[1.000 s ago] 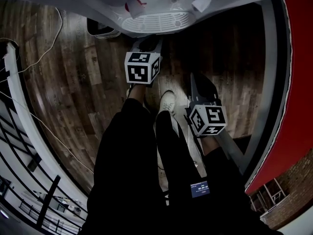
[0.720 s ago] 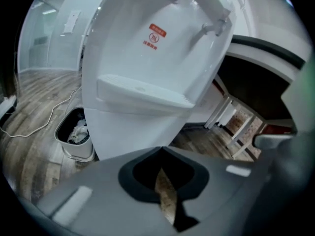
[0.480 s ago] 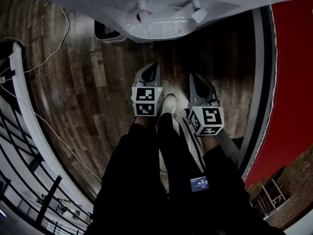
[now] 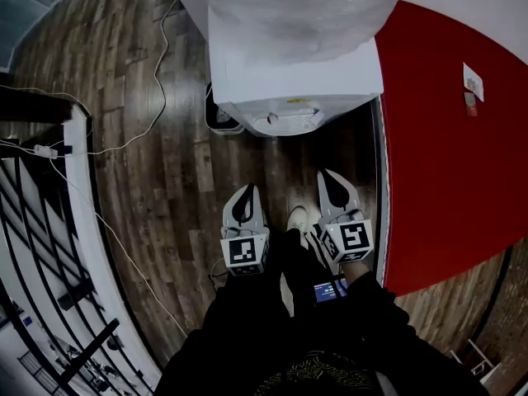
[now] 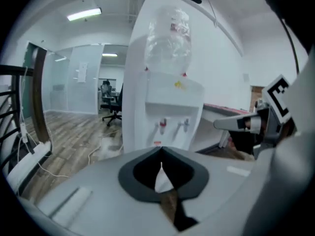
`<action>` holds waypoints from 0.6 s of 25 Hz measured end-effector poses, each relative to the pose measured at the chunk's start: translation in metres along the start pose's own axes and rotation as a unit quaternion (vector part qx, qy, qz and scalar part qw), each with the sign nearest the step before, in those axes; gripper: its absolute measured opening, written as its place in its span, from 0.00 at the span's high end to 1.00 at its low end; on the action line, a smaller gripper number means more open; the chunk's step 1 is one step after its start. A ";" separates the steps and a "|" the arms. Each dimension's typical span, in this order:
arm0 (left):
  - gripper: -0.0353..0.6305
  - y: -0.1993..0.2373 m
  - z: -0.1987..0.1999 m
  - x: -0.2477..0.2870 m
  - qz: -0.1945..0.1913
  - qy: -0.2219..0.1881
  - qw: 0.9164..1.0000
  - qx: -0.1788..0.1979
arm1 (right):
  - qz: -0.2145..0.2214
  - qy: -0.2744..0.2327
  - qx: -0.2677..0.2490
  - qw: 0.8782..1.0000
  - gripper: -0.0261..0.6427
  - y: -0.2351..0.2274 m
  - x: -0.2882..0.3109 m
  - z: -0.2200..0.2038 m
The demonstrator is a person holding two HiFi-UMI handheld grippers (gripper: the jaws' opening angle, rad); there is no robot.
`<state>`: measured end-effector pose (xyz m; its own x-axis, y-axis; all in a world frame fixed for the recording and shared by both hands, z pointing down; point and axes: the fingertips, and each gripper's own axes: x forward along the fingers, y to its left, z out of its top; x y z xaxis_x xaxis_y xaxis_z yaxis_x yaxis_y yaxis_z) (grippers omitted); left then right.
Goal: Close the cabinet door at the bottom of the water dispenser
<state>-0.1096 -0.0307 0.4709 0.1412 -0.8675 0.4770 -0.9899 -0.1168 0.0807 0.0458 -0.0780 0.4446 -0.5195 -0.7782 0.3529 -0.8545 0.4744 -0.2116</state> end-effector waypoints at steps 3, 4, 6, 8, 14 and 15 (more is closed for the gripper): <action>0.94 0.007 0.067 -0.028 0.028 -0.057 0.998 -0.019 | 0.003 -0.039 -0.020 0.999 0.96 0.015 -0.016 0.060; 0.94 0.007 0.086 -0.036 0.028 -0.076 0.997 -0.019 | 0.003 -0.052 -0.026 0.998 0.96 0.019 -0.021 0.080; 0.94 0.007 0.123 -0.052 0.026 -0.106 0.994 -0.015 | -0.003 -0.080 -0.033 0.996 0.96 0.026 -0.034 0.121; 0.94 0.006 0.158 -0.068 0.020 -0.128 0.992 -0.011 | -0.005 -0.104 -0.022 0.994 0.96 0.031 -0.050 0.157; 0.94 0.005 0.249 -0.110 0.016 -0.191 0.981 0.026 | 0.016 -0.158 -0.010 0.987 0.96 0.045 -0.088 0.235; 0.94 0.006 0.260 -0.118 0.019 -0.198 0.979 0.031 | 0.010 -0.166 -0.016 0.986 0.96 0.048 -0.095 0.246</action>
<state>-0.1358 -0.0547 0.1877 0.1008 -0.9899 0.0999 -0.9949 -0.1003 0.0097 0.0535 -0.0827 0.1764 -0.5132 -0.8578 0.0292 -0.8462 0.5001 -0.1840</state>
